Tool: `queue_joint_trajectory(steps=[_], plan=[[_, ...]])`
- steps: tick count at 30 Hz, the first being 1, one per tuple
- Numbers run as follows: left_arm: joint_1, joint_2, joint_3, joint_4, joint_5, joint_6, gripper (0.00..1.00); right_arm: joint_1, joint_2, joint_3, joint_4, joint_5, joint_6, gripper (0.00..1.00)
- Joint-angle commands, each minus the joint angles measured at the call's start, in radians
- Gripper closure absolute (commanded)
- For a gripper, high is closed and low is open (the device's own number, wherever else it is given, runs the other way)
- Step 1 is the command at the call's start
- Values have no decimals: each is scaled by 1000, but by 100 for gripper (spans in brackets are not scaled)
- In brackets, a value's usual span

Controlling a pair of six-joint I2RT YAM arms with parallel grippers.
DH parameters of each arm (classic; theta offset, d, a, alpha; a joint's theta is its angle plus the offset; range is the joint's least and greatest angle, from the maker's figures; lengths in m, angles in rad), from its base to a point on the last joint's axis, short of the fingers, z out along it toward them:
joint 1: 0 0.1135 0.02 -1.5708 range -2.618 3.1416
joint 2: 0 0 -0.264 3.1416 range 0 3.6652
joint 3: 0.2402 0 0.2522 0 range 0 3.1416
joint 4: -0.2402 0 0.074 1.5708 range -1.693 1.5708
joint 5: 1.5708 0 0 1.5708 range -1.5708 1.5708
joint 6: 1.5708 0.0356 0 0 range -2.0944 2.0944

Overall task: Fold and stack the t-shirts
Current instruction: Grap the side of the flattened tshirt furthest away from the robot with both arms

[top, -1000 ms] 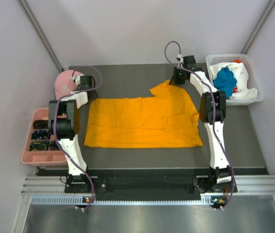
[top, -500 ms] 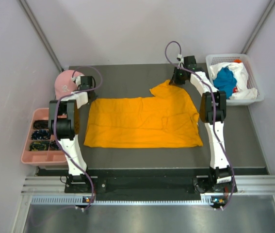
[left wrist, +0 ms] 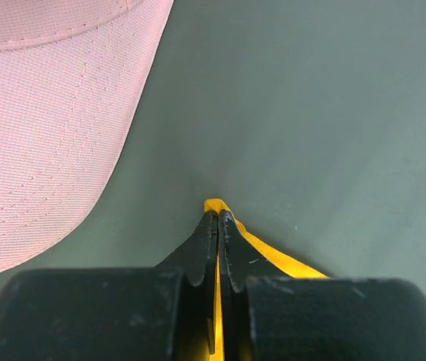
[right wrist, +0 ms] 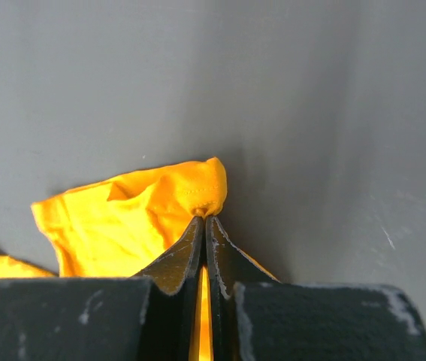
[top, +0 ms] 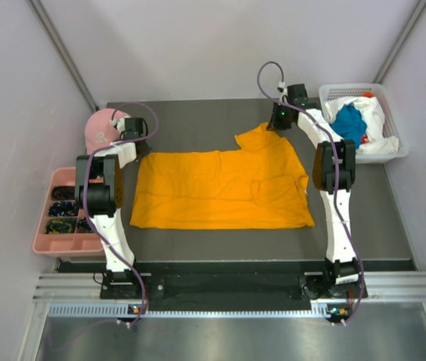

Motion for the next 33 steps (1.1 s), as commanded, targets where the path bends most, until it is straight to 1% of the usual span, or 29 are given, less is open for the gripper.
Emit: queue_joint_trajectory(steps=[1, 4, 7, 12, 13, 14, 18, 23, 27, 33], plan=[[-4, -37, -27, -30, 33, -15, 100, -13, -157, -6, -4, 27, -25, 100], [-4, -64, -44, -29, 41, -19, 100, -13, -215, -52, 5, 32, -17, 100], [-4, -118, -84, -29, 55, -33, 100, -13, -268, -132, 20, 49, 0, 100], [-4, -240, -176, -1, 72, -64, 100, -15, -397, -314, 49, 95, 46, 100], [-4, -260, -214, 5, 70, -73, 100, -13, -418, -344, 62, 104, 53, 100], [-4, -297, -233, 14, 69, -79, 100, -13, -443, -403, 68, 109, 63, 100], [-4, -369, -294, 10, 82, -113, 100, -13, -568, -529, 82, 138, 92, 100], [-4, -463, -358, -13, 58, -125, 100, -12, -667, -673, 99, 145, 121, 100], [-4, -521, -380, -48, 15, -120, 100, -13, -723, -738, 79, 182, 136, 100], [-4, -622, -435, -88, -5, -125, 100, -10, -831, -878, 76, 179, 184, 100]])
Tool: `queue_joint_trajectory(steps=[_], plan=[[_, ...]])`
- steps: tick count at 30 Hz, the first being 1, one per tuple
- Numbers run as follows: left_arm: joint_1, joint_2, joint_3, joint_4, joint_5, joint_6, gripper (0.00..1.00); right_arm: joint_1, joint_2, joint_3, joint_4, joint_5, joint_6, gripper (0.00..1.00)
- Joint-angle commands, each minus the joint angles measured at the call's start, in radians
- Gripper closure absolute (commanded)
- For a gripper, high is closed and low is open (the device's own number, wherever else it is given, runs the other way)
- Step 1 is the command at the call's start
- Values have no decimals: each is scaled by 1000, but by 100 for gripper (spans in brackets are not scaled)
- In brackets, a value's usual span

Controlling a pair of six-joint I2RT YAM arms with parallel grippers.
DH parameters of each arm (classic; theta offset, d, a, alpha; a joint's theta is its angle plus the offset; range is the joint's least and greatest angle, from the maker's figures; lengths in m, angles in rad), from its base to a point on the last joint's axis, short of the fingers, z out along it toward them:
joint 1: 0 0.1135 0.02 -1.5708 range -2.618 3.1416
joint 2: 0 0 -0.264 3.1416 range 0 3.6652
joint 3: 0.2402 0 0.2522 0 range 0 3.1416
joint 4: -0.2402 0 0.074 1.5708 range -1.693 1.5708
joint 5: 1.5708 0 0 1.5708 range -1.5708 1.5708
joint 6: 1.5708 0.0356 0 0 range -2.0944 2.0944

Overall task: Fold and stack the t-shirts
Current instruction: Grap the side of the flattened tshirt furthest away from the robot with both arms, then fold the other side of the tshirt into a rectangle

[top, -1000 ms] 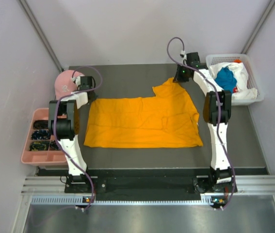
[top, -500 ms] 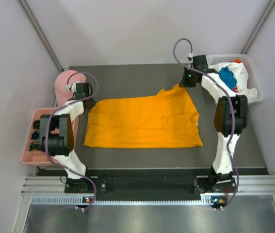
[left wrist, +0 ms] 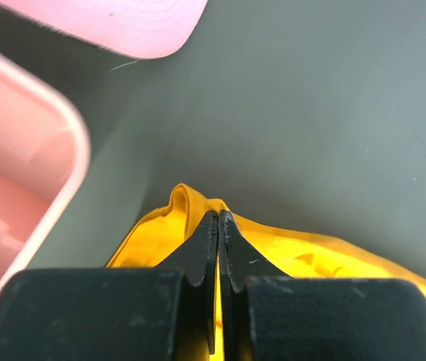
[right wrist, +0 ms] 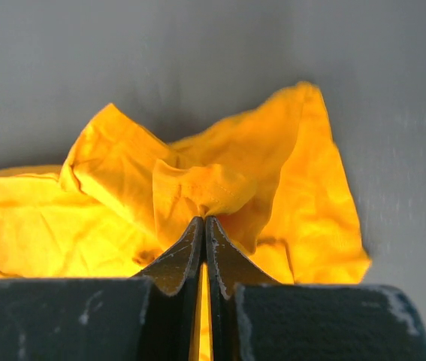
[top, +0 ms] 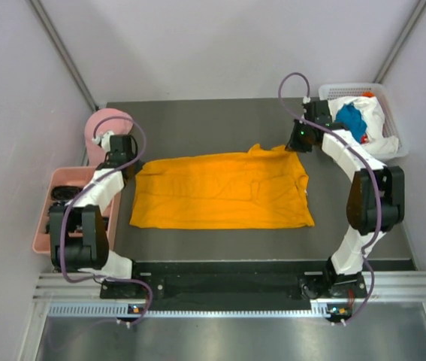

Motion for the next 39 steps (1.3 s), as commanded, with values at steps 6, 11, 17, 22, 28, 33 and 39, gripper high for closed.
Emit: queue_joint_trajectory(steps=[6, 11, 17, 22, 28, 33, 39], plan=[[-2, -147, -45, -76, -86, 4, 100, 1, -198, -154, -2, 72, 46, 100], [-2, -176, -67, -83, -98, 9, 100, 0, -277, -207, -25, 86, 46, 100], [-2, -176, -78, -95, -115, 4, 100, 12, -383, -246, -66, 74, 46, 100], [-2, -179, -76, -99, -129, 1, 100, 23, -465, -295, -100, 58, 46, 100], [-2, -190, -73, -106, -120, 1, 100, 23, -554, -352, -140, 65, 51, 100], [-2, -211, -75, -127, -137, 3, 100, 23, -617, -378, -172, 72, 60, 100], [-2, -265, -85, -164, -147, -6, 100, 23, -718, -441, -195, 71, 103, 100]])
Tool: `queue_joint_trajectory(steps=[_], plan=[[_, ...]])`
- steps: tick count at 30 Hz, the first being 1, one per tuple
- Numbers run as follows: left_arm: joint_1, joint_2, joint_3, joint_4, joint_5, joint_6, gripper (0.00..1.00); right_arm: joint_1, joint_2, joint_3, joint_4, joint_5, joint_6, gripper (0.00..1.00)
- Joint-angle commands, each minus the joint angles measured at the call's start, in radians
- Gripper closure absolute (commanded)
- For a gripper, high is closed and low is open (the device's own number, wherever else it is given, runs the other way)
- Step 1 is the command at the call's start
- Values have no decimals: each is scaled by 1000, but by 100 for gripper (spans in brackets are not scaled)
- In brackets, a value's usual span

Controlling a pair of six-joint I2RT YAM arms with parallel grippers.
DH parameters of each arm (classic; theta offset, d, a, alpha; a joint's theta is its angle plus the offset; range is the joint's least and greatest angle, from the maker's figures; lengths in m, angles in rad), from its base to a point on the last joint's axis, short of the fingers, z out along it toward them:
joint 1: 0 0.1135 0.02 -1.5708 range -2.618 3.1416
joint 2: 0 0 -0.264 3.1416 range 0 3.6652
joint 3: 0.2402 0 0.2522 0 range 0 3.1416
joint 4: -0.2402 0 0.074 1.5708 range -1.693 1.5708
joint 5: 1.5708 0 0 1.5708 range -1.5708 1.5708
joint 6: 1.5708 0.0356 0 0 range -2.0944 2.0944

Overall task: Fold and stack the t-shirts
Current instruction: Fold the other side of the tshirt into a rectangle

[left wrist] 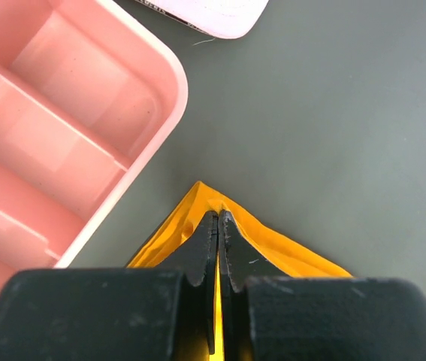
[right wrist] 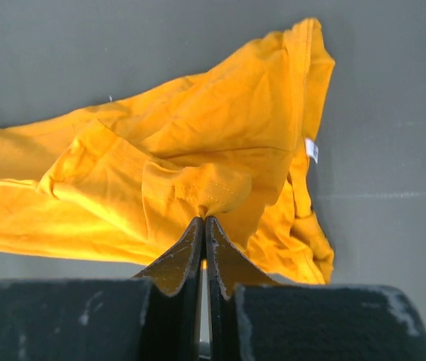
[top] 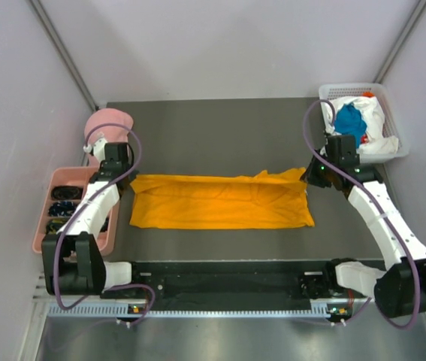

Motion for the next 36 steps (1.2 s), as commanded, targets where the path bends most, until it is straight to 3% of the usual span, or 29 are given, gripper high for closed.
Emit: queue_joint_trajectory(steps=[1, 20, 36], plan=[[-1, -75, -12, -34, -43, -8, 100, 5, -108, -37, -27, 15, 43, 100], [-1, -249, -183, -105, 58, -112, 100, 6, -260, -179, -125, -4, 112, 100], [-1, -369, -226, -183, -23, -132, 100, 20, -301, -271, -153, -8, 153, 100]])
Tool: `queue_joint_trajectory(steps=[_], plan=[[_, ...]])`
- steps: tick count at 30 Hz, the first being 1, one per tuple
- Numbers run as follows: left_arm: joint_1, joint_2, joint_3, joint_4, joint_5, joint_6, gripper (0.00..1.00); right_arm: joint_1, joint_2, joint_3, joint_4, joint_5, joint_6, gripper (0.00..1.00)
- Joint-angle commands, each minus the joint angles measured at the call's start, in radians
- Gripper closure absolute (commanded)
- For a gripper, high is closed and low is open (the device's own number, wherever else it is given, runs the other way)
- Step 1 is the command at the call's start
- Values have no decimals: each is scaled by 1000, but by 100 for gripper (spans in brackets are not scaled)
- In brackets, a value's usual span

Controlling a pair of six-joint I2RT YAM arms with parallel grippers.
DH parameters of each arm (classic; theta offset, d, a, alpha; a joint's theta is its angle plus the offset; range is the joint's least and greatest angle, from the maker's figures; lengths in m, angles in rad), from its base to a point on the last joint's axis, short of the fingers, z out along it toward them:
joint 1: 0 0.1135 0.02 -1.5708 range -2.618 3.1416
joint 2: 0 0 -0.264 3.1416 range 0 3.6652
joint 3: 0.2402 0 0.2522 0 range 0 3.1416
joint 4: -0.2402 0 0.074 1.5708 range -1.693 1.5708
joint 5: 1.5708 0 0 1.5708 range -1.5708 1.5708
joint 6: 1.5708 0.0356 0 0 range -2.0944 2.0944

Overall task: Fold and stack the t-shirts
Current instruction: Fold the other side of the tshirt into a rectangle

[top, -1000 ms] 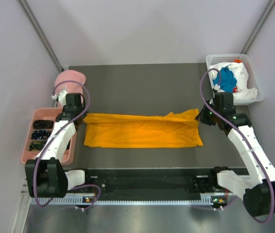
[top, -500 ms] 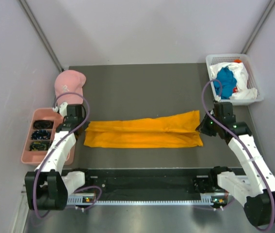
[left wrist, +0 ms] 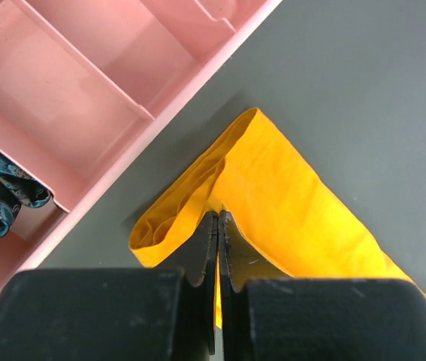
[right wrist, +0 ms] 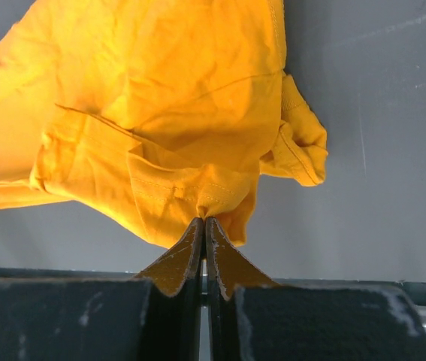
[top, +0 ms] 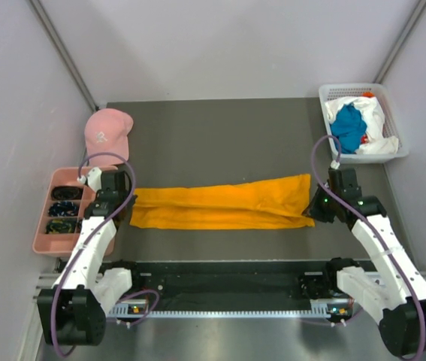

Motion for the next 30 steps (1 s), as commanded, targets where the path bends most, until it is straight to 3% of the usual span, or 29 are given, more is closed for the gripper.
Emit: queue_joint_trajectory(steps=[1, 8, 12, 17, 19, 20, 22, 23, 24, 30], plan=[[-1, -14, 10, -26, -31, -3, 100, 13, -30, 6, -6, 9, 19, 100], [-1, -25, 5, -50, -21, -14, 98, 14, -39, 0, -12, 8, 28, 100], [-1, -49, 2, -69, -15, -31, 92, 14, -40, -9, -13, 9, 43, 100], [-1, -120, -34, -99, 9, -46, 63, 14, -56, -63, -3, -8, 72, 100], [-2, -150, -47, -113, 8, -54, 45, 16, -56, -93, 8, -18, 81, 100], [-1, -158, -47, -129, 5, -57, 36, 25, -56, -93, 11, -20, 83, 75], [-1, -175, -44, -144, 0, -63, 21, 28, -57, -90, 8, -11, 100, 51], [-2, -180, -42, -156, -1, -65, 19, 28, -63, -89, 10, -8, 101, 32], [1, -184, -38, -161, -6, -68, 18, 28, -62, -83, 11, -5, 104, 24], [-1, -210, -15, -97, -20, -51, 14, 28, -65, -51, 14, 18, 94, 15]])
